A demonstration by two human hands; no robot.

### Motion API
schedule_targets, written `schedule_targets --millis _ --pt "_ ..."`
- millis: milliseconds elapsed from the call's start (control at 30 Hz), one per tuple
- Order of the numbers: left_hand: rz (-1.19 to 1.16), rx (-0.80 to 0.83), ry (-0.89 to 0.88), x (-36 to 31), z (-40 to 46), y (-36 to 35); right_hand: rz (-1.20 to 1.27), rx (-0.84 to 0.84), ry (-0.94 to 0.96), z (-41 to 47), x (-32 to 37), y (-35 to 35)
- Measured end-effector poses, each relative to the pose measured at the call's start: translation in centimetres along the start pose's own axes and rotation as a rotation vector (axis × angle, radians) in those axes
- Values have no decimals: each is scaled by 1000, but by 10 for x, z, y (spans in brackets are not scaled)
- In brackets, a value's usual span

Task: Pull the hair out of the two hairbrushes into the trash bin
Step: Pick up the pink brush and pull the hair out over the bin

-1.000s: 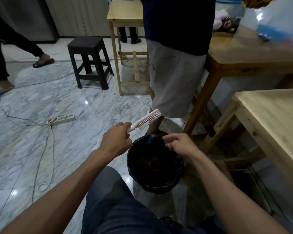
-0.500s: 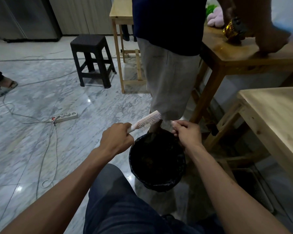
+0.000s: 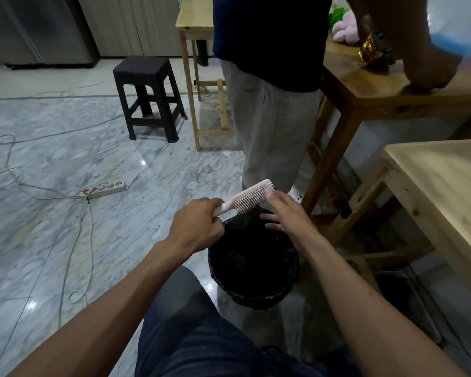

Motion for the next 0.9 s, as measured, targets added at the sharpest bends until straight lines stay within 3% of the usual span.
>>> schedule_targets --millis 167,433,667,900 --pt "-103 11 22 -3 -1 3 233 87 80 0 5 -5" --pt "-118 -31 174 11 3 11 127 -144 93 2 -12 26" --pt "-129 -27 144 7 5 13 -419 96 22 5 -23 6" --pt "-121 24 -4 -14 2 6 -19 243 107 -2 2 -30"
Point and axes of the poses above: each hand's wrist, its own z-axis towards the middle knuckle, its own y-axis out of the back of the hand, x = y × z, the point moved 8 cm from there along z, towards the middle knuckle, and after that the axes turned 4 degrees about -z, right-handed, at the moved point
